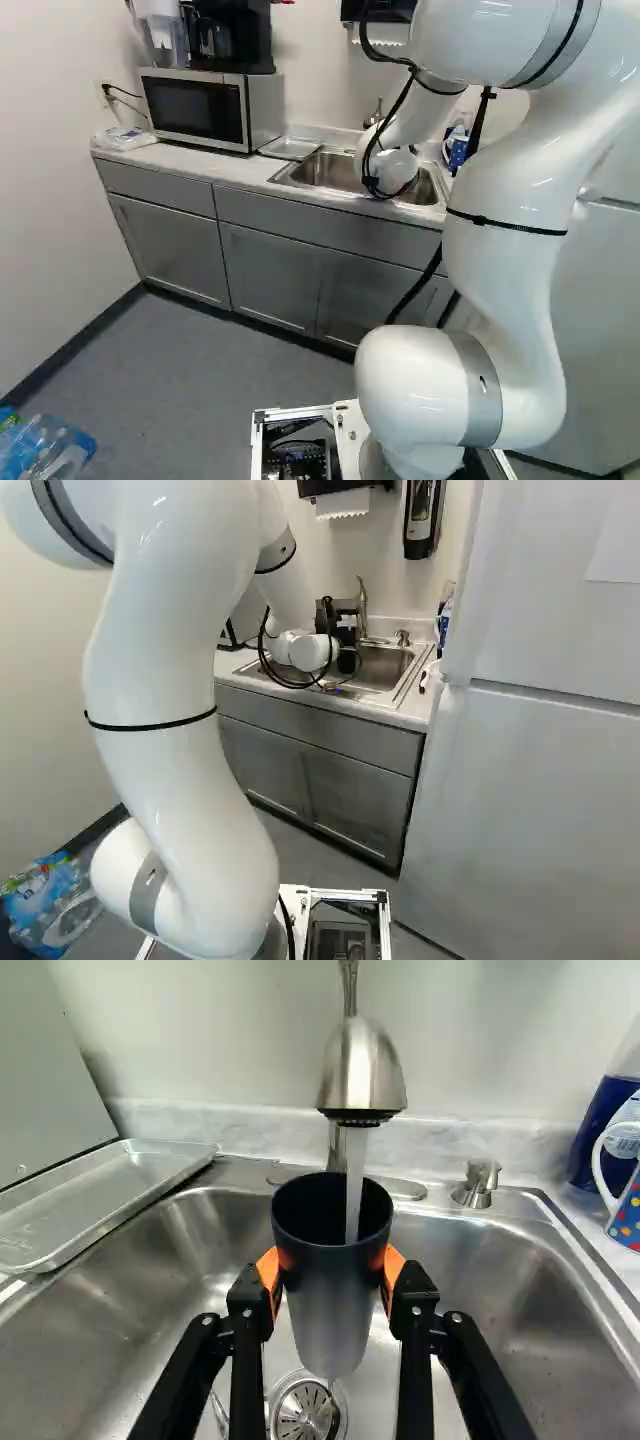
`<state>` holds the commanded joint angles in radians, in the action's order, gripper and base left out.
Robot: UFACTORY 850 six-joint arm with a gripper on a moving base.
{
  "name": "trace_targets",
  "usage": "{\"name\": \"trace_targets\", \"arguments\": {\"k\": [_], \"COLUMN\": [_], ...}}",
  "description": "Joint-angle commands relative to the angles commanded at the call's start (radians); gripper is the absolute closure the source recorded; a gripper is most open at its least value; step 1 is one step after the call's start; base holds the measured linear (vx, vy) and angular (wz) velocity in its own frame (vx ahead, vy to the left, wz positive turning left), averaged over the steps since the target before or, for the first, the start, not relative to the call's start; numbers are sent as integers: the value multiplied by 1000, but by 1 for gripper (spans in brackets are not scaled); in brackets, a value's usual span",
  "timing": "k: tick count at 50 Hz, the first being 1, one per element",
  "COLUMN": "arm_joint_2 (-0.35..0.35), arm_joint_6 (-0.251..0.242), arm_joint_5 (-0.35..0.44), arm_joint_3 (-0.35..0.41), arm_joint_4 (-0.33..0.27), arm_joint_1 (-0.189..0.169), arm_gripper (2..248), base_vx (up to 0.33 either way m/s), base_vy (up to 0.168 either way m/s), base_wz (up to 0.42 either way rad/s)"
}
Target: Rinse the cup and place it in the tray
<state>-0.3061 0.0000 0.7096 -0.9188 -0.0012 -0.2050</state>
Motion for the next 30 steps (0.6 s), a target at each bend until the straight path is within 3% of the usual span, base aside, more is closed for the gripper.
{"name": "trace_targets", "arguments": {"k": [30], "arm_joint_2": [0], "arm_joint_6": [0], "arm_joint_5": [0], "arm_joint_3": [0], "arm_joint_4": [0], "arm_joint_1": [0], "arm_gripper": [131], "base_vx": [0], "base_vy": [0], "base_wz": [0]}}
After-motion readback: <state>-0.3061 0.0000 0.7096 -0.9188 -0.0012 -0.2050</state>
